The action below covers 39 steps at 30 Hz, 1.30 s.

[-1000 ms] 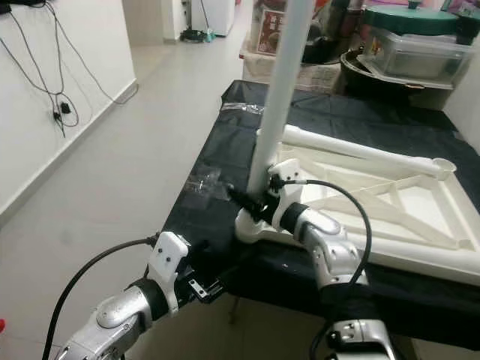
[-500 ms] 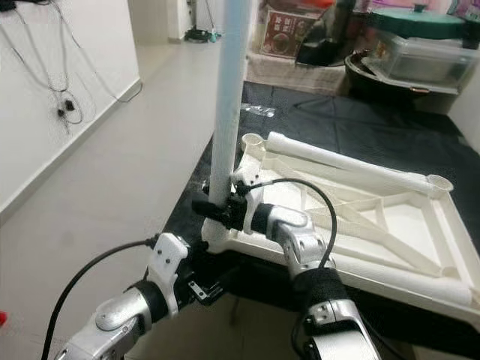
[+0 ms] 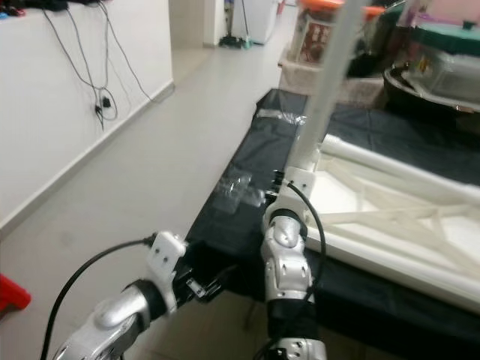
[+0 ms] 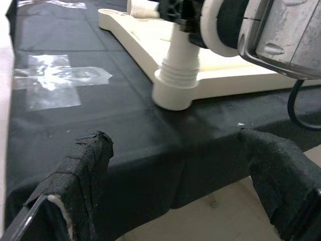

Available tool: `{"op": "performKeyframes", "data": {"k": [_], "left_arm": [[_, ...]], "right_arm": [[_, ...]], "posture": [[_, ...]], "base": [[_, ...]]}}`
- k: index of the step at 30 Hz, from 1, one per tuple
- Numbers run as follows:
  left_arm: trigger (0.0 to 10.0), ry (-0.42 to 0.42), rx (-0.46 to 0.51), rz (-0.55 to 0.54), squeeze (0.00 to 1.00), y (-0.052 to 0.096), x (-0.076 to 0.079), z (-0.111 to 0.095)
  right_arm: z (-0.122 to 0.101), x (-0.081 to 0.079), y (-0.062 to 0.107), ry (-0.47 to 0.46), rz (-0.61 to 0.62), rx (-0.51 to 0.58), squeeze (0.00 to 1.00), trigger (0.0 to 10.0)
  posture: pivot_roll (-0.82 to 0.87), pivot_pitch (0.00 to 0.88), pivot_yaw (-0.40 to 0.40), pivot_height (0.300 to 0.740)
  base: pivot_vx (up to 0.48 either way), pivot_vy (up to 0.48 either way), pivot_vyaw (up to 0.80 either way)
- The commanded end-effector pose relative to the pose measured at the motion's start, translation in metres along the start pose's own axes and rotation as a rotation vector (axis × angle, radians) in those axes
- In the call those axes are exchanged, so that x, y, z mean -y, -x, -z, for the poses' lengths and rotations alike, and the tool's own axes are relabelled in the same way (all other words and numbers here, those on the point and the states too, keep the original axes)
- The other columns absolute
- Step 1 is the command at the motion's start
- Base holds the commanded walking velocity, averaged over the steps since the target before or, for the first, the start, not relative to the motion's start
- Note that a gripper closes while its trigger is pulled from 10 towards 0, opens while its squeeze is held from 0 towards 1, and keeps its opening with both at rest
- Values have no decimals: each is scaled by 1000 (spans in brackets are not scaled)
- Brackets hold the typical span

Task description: Building children table

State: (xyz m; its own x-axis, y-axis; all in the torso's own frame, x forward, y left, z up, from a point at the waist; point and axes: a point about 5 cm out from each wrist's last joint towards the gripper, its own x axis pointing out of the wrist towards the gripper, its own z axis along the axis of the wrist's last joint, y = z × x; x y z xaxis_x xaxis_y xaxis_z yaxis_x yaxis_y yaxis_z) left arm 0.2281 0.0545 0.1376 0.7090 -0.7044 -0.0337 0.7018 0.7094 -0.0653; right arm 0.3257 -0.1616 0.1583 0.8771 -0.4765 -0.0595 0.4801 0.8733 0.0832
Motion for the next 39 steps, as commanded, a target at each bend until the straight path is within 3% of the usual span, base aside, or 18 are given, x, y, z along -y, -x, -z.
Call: {"op": "performKeyframes", "data": {"k": [1, 4, 5, 10, 11, 13, 14, 16, 18, 19, 20, 22, 25, 27, 28, 29, 32, 39], "left_arm": [[10000, 9, -9, 4, 0, -1, 1, 3], [10000, 7, -8, 3, 0, -1, 1, 3], [10000, 7, -8, 2, 0, -1, 1, 3], [10000, 8, -9, 2, 0, -1, 1, 3], [10000, 10, -9, 3, 0, -1, 0, 3], [10000, 10, -10, 5, 0, -1, 0, 3], [10000, 10, -10, 5, 0, -1, 0, 3], [10000, 10, -10, 5, 0, -1, 0, 3], [10000, 10, -9, 5, 0, -1, 0, 3], [10000, 10, -10, 5, 0, -1, 0, 3], [10000, 9, -10, 5, 0, -1, 0, 4], [10000, 9, -10, 5, 0, -1, 0, 4], [10000, 9, -8, 7, 0, -1, 1, 3], [10000, 9, -8, 7, 0, -1, 1, 3], [10000, 9, -7, 10, 0, -2, 2, 3], [10000, 9, -7, 10, 0, -2, 2, 3], [10000, 9, -5, 10, 0, -2, 1, 3], [10000, 7, -5, 16, 0, -1, 3, 3]], "right_arm": [[12, -16, 18, -62, 47, -56, 0, 0], [14, -36, 22, -92, 0, -60, 0, 0], [10, -44, 24, -102, -69, -35, 1000, 10000], [1, -50, 25, -106, -154, 29, 1000, 10000], [-8, -39, 14, -106, -243, 109, 0, 10000], [-15, -31, 6, -109, -367, 165, 0, 10000], [-15, -31, 6, -109, -367, 165, 0, 10000], [-16, -26, 0, -102, -508, 160, 0, 10000], [-16, -23, -3, -96, -561, 150, 0, 10000], [-14, -19, -7, -83, -704, 91, 0, 10000], [-12, -11, -7, -20, -968, 15, 0, 10000], [-12, -11, -7, -20, -968, 15, 0, 10000], [-15, -7, -7, 12, -1155, -45, 0, 10000], [-15, -7, -7, 12, -1155, -45, 0, 10000], [-15, -9, -3, 34, -1304, -76, 0, 10000], [-15, -9, -3, 34, -1304, -76, 0, 10000], [-8, -20, 8, 80, -1532, -146, 0, 10000], [-6, -34, 17, 77, -1645, -166, 0, 10000]], "posture": [[166, 58, -101, 740], [170, 58, -101, 740], [170, 58, -101, 740], [165, 58, -98, 740], [163, 59, -98, 740], [163, 59, -98, 740], [163, 59, -98, 740], [162, 60, -96, 740], [162, 60, -96, 740], [165, 51, -97, 740], [167, 49, -99, 740], [167, 49, -99, 740], [167, 49, -99, 740], [167, 49, -99, 740], [171, 40, -101, 740], [171, 40, -101, 740], [188, 35, -109, 740], [181, 29, -107, 740]], "base": [[0, 0, 0], [0, 0, 0], [0, 0, 0], [0, 0, 0], [0, 0, 0], [0, 0, 0], [0, 0, 0], [0, 0, 0], [0, 0, 0], [0, 0, 0], [0, 0, 0], [0, 0, 0], [0, 0, 0], [0, 0, 0], [0, 0, 0], [0, 0, 0], [0, 0, 0], [0, 0, 0]]}}
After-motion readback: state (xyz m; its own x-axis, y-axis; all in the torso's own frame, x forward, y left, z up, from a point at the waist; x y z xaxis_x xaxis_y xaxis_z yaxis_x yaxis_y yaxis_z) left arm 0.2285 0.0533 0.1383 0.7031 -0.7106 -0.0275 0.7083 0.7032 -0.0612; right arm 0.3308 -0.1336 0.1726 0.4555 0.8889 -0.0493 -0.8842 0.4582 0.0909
